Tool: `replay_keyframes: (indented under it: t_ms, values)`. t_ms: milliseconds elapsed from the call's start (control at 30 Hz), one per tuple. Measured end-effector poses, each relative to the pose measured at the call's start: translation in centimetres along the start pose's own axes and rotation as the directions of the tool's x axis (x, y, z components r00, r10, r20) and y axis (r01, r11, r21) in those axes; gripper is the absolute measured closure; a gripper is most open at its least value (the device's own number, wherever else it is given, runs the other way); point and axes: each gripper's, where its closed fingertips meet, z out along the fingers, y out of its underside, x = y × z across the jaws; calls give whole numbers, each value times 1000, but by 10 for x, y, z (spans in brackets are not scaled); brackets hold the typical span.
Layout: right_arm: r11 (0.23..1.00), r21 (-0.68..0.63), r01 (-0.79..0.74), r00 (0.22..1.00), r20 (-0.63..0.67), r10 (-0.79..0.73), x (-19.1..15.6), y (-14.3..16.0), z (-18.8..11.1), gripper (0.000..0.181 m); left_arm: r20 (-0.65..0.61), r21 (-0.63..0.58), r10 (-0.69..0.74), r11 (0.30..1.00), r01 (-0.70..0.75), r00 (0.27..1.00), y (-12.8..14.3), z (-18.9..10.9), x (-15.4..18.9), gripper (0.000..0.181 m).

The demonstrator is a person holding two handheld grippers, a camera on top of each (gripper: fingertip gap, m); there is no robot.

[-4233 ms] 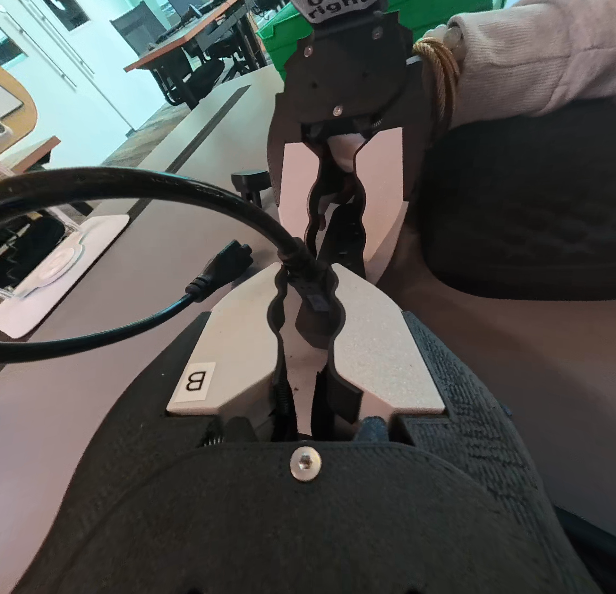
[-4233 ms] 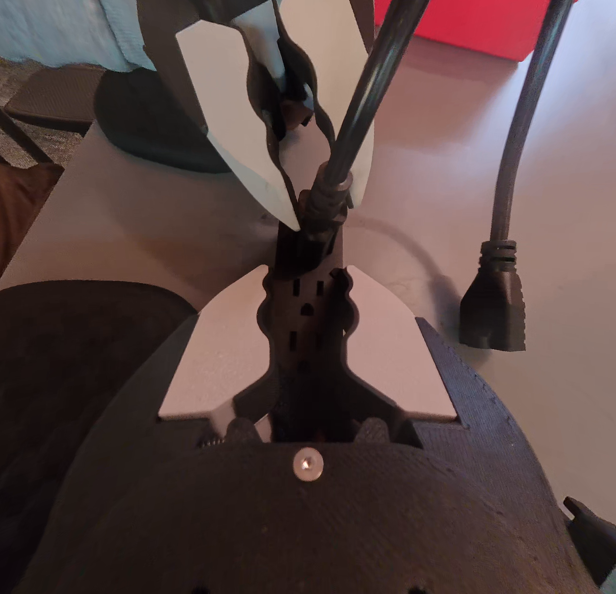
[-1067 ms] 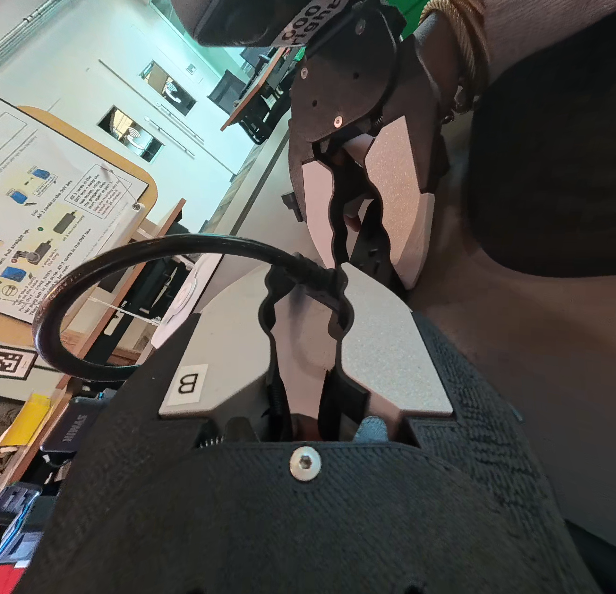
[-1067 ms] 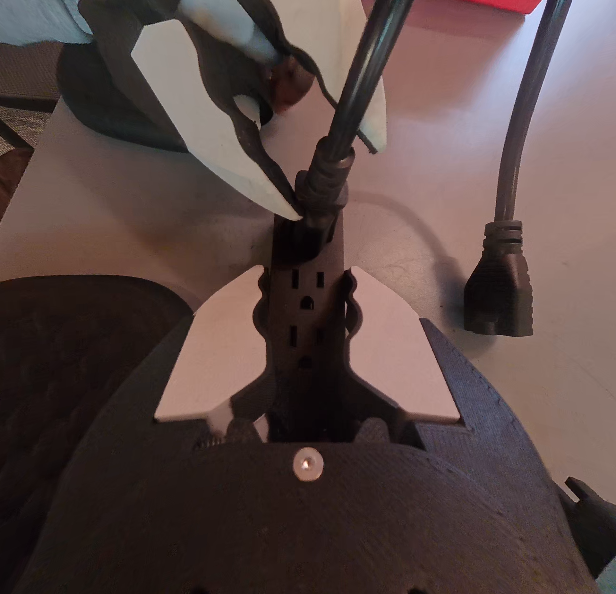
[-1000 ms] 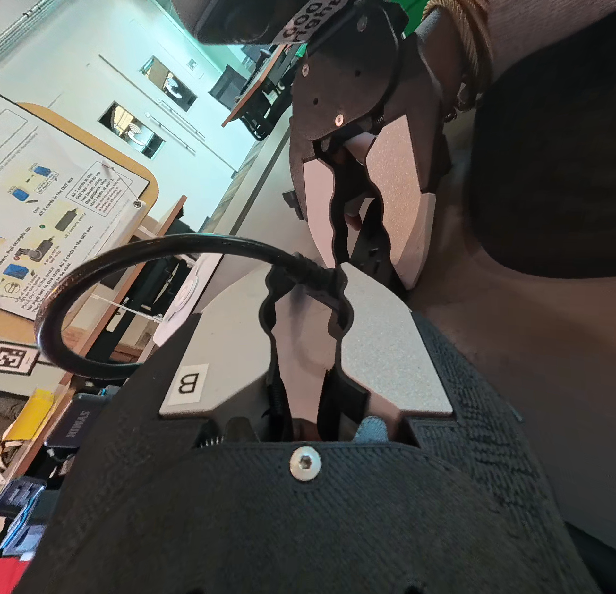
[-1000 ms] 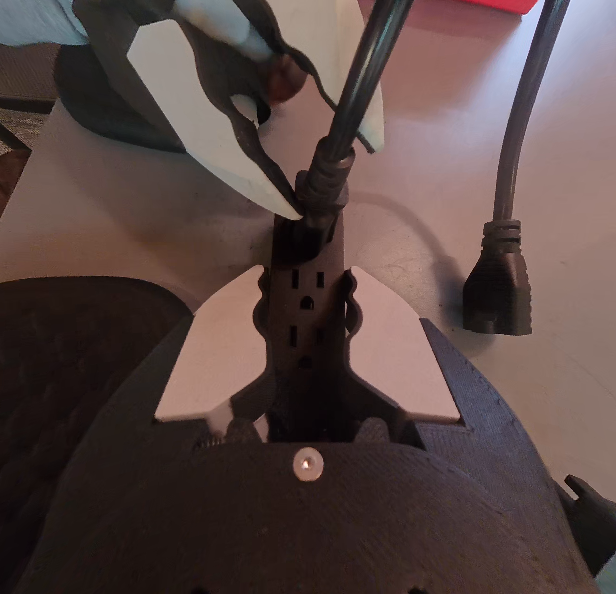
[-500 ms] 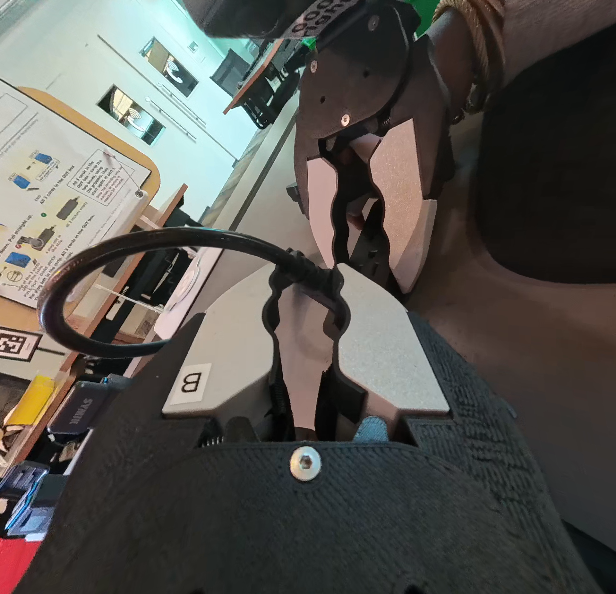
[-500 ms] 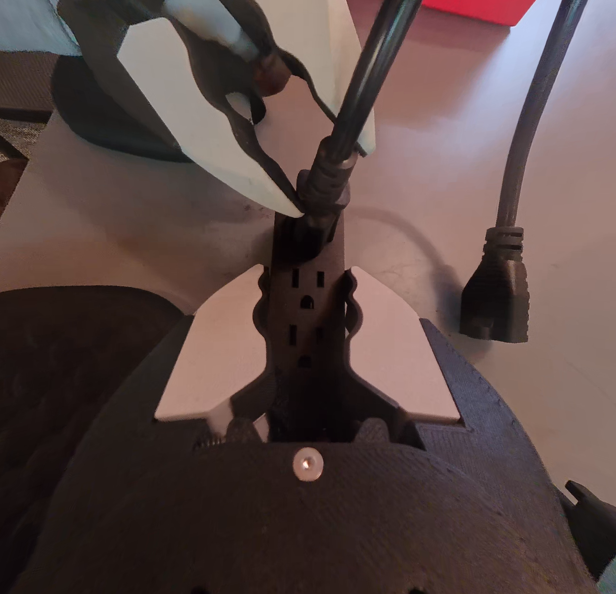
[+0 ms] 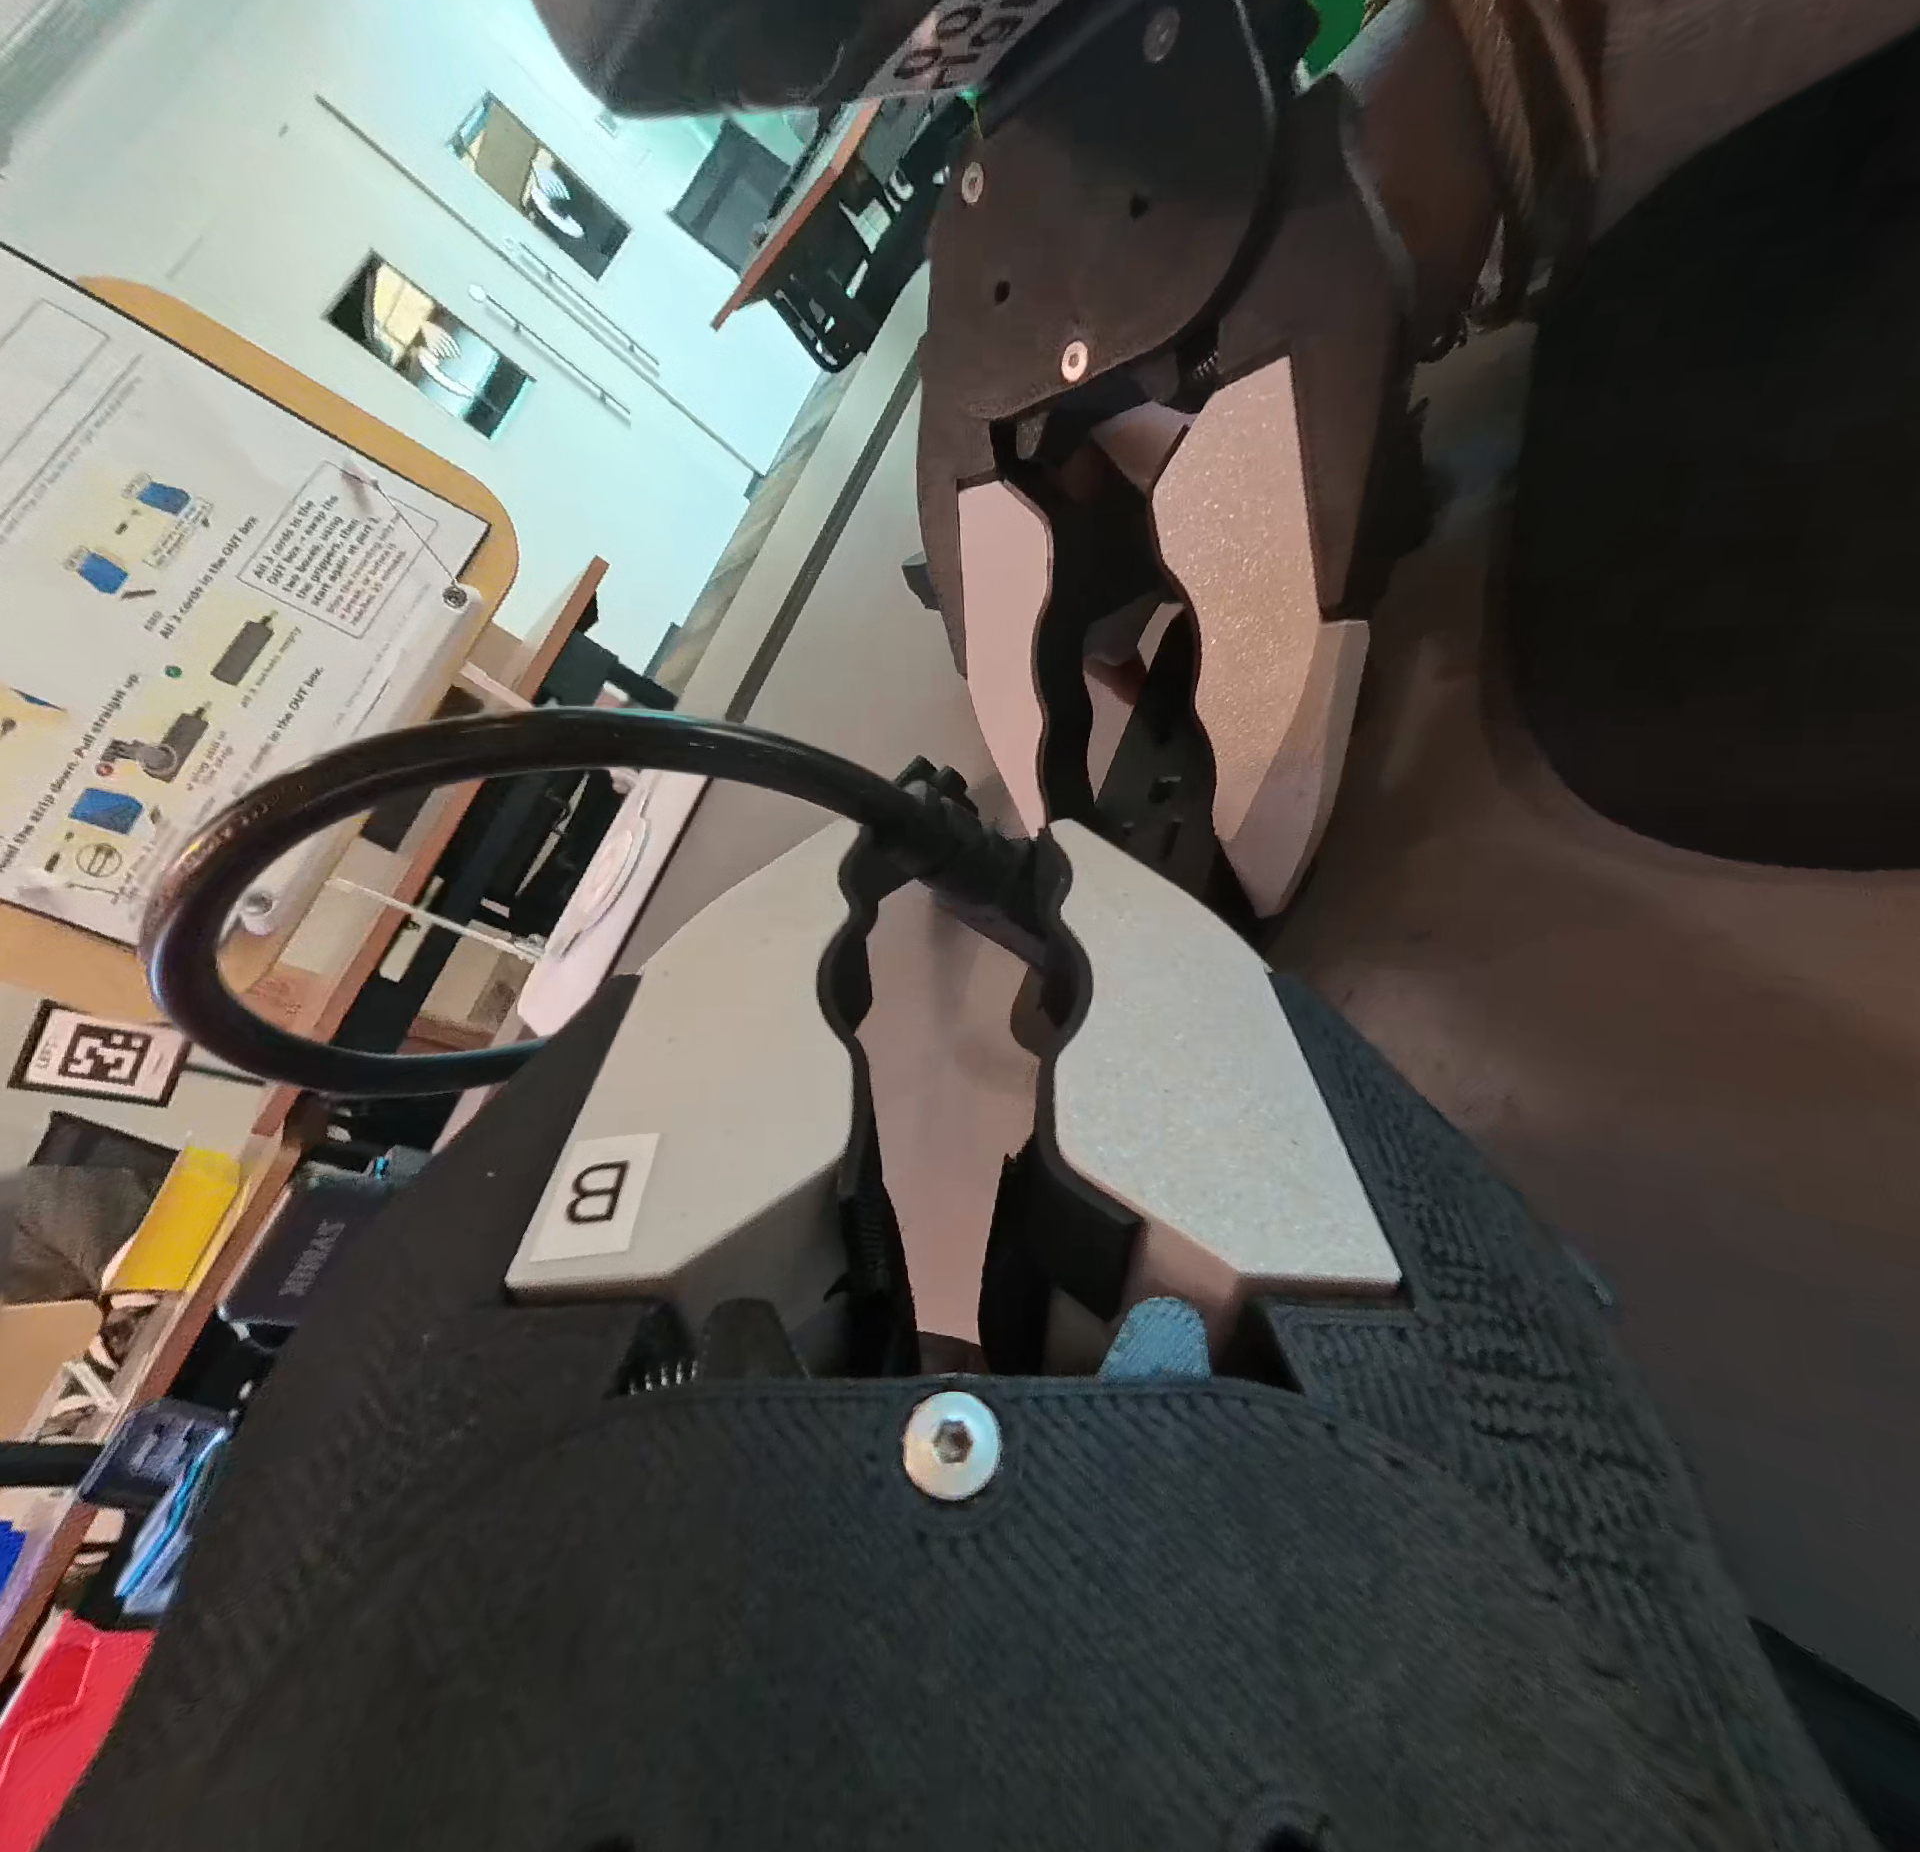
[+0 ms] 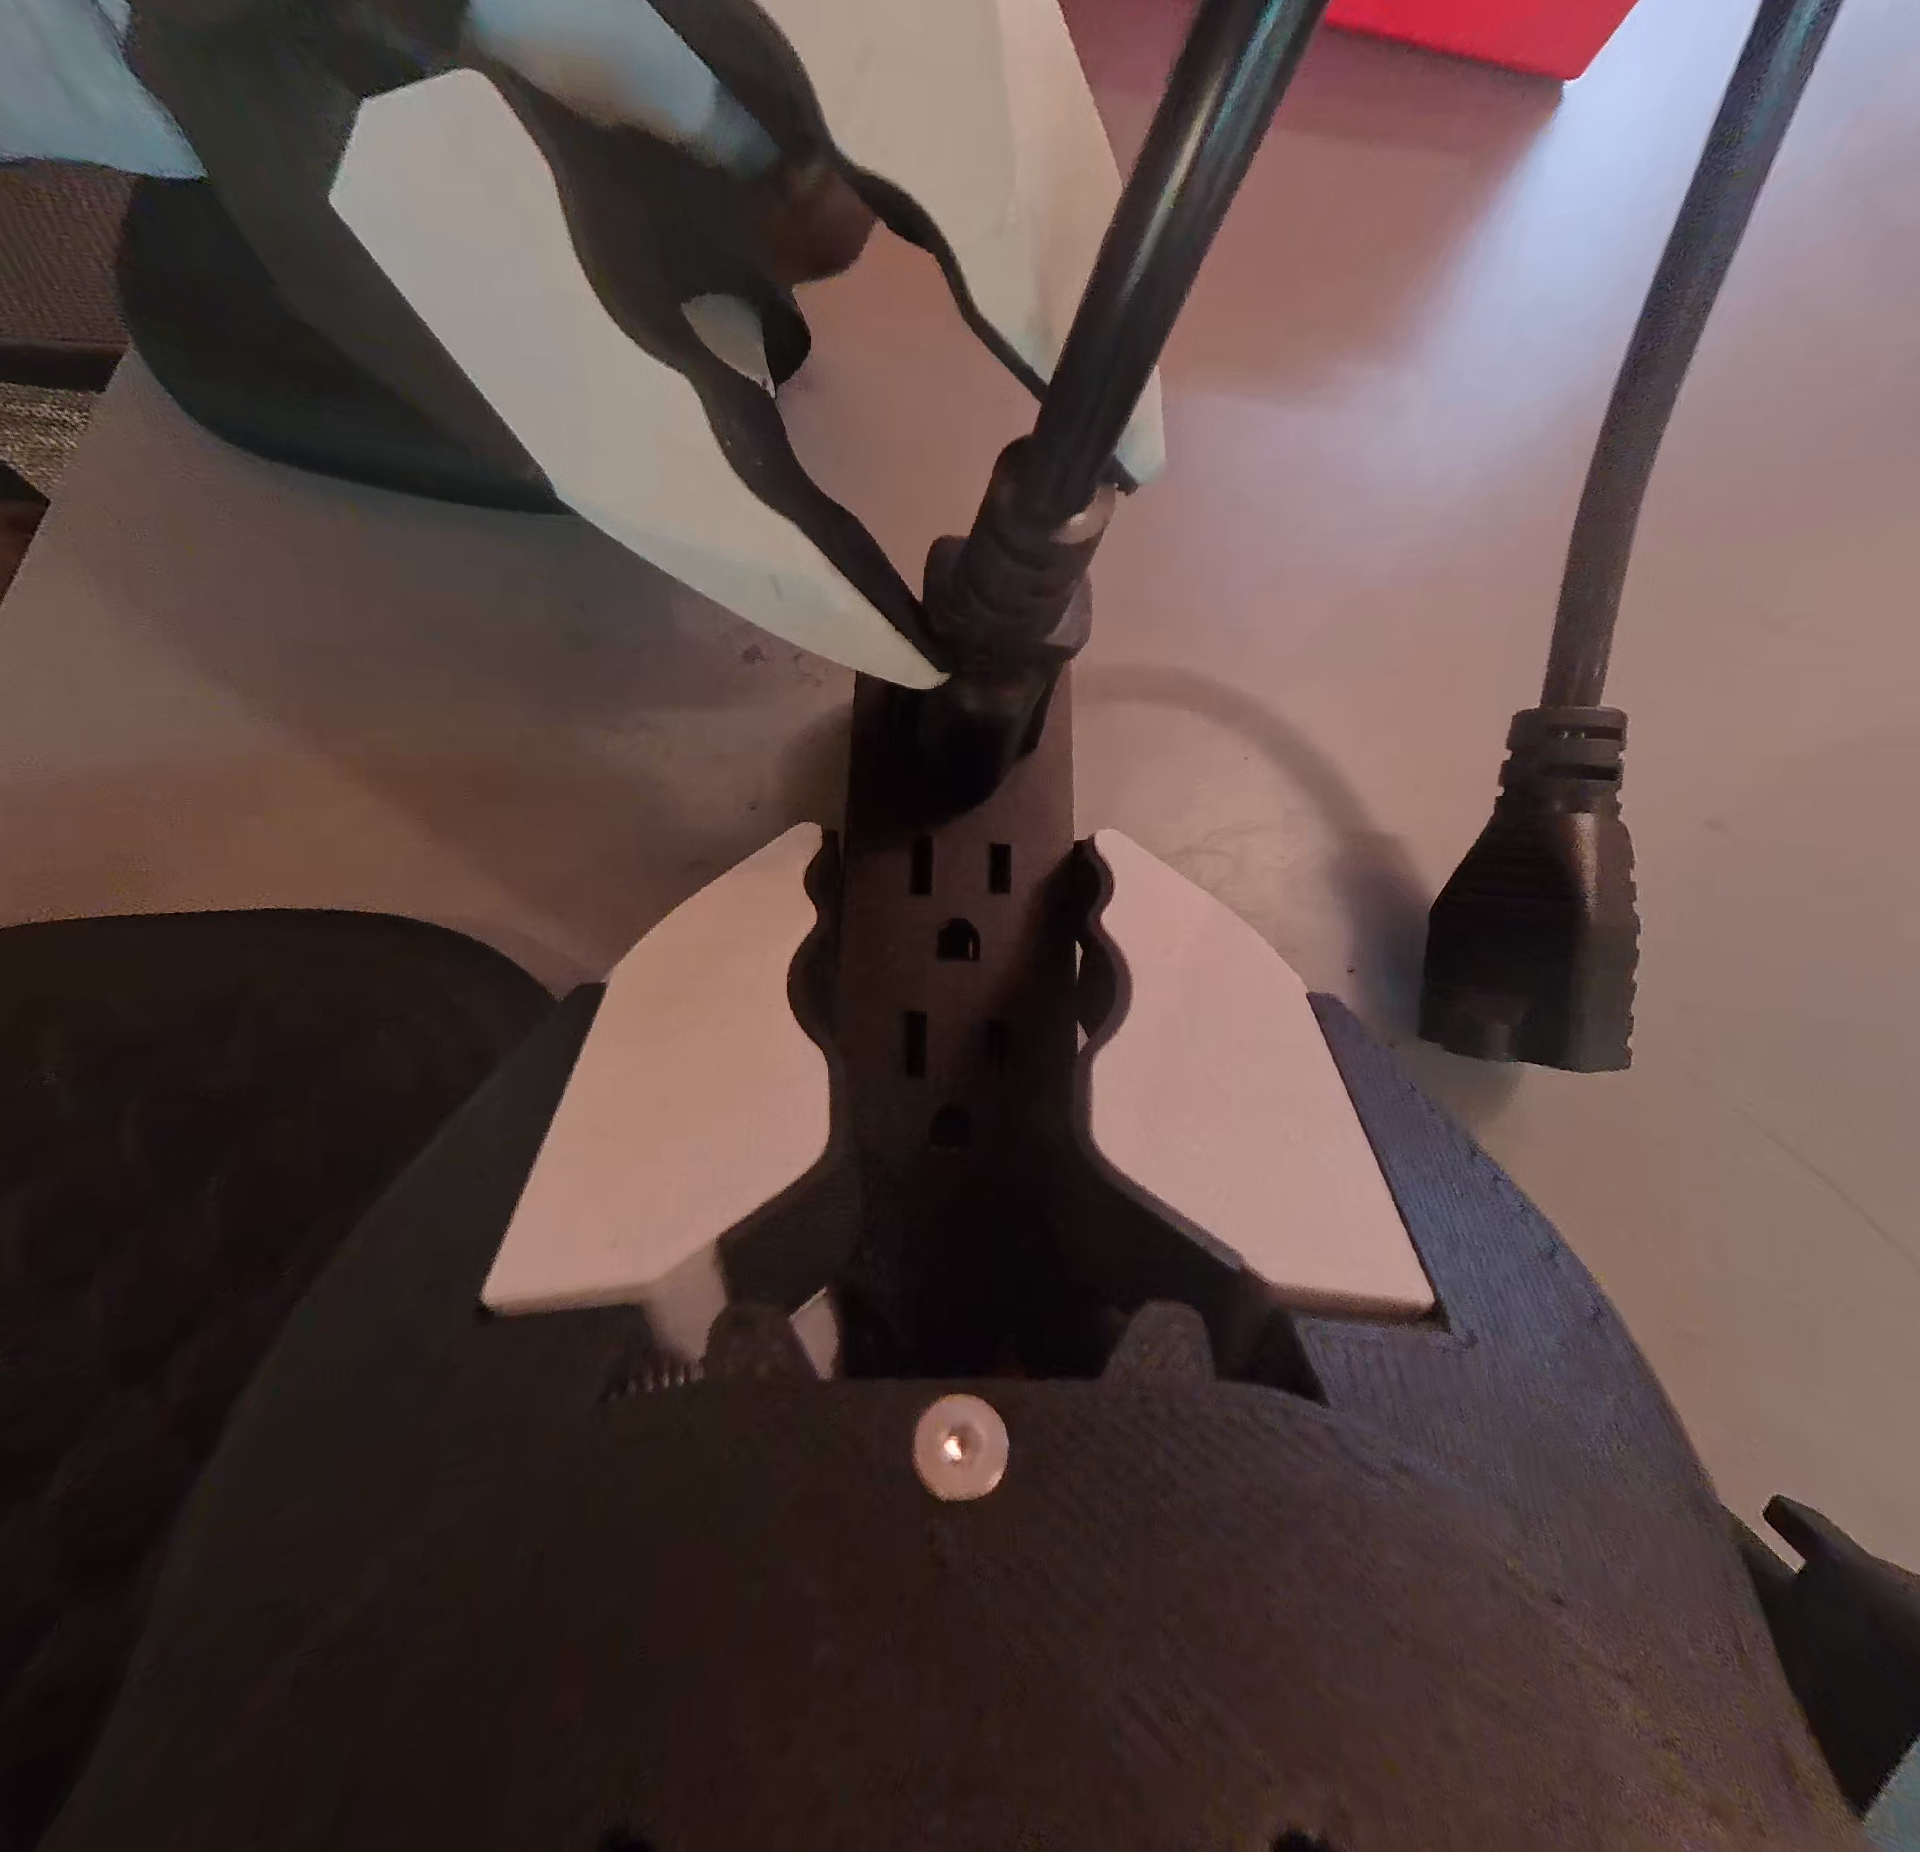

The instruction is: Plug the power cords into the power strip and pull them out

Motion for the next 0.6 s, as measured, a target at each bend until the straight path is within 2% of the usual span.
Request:
replay_keyframes:
  t_ms: [133, 367, 433, 533, 600]
  values:
    - [1000, 7, -22, 1000, -22, 22, 4, -1, 1, 137, -18, -18, -100, 995, 100, 995, 5, 0, -6, 152]
    - [1000, 18, 4, 1000, -12, -4, 2, -1, -1, 137, 20, 13, 18, 1000, -19, 1000, -2, 1, -2, 153]
    - [1000, 16, 2, 1000, -30, -1, 4, -1, 0, 136, 14, -3, 9, 1000, -9, 1000, 1, 1, -3, 153]
    - [1000, 27, -8, 998, -59, 10, 9, -3, 0, 136, 13, -16, -84, 996, 84, 996, 5, 1, -10, 153]
    - [1000, 26, -4, 999, -54, 6, 8, -3, 1, 136, 30, -29, -50, 998, 51, 998, 5, 0, -10, 153]
